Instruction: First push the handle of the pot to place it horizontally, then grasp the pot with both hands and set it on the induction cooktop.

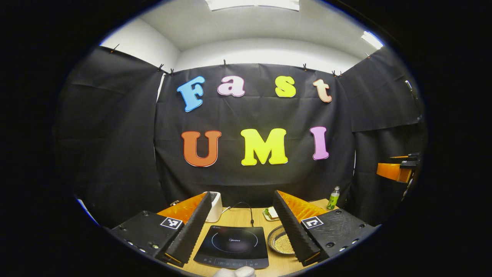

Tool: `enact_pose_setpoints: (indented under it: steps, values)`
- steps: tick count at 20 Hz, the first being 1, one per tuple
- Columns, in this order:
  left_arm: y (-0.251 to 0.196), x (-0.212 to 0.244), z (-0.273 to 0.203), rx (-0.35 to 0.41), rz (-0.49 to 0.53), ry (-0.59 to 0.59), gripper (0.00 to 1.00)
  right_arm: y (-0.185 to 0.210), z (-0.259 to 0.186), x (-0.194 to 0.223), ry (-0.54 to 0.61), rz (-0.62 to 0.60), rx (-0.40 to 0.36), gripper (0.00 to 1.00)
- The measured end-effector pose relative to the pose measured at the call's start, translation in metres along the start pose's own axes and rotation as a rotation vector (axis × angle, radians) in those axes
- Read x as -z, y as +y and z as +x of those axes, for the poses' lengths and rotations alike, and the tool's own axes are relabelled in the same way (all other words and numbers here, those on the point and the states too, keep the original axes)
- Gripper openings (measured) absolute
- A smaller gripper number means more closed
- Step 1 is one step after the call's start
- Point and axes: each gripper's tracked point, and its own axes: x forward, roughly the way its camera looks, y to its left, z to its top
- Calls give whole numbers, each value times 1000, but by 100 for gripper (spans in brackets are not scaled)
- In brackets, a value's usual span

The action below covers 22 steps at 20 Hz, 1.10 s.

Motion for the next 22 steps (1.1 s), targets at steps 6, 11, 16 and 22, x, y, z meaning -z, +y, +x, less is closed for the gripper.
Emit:
enact_pose_setpoints:
  steps: [6,11,16,22]
  values:
    - [2,7,-7,-8,10,12,96,37,9,34,149,22,-131,51]
    - [10,20,-17,-40,5,25,96,76,32,89,332,55,-278,0]
    - [22,40,-24,-70,-22,61,96,110,52,180,532,18,-337,4]
    - [36,51,-34,-92,-26,73,96,140,64,294,759,-51,-353,0]
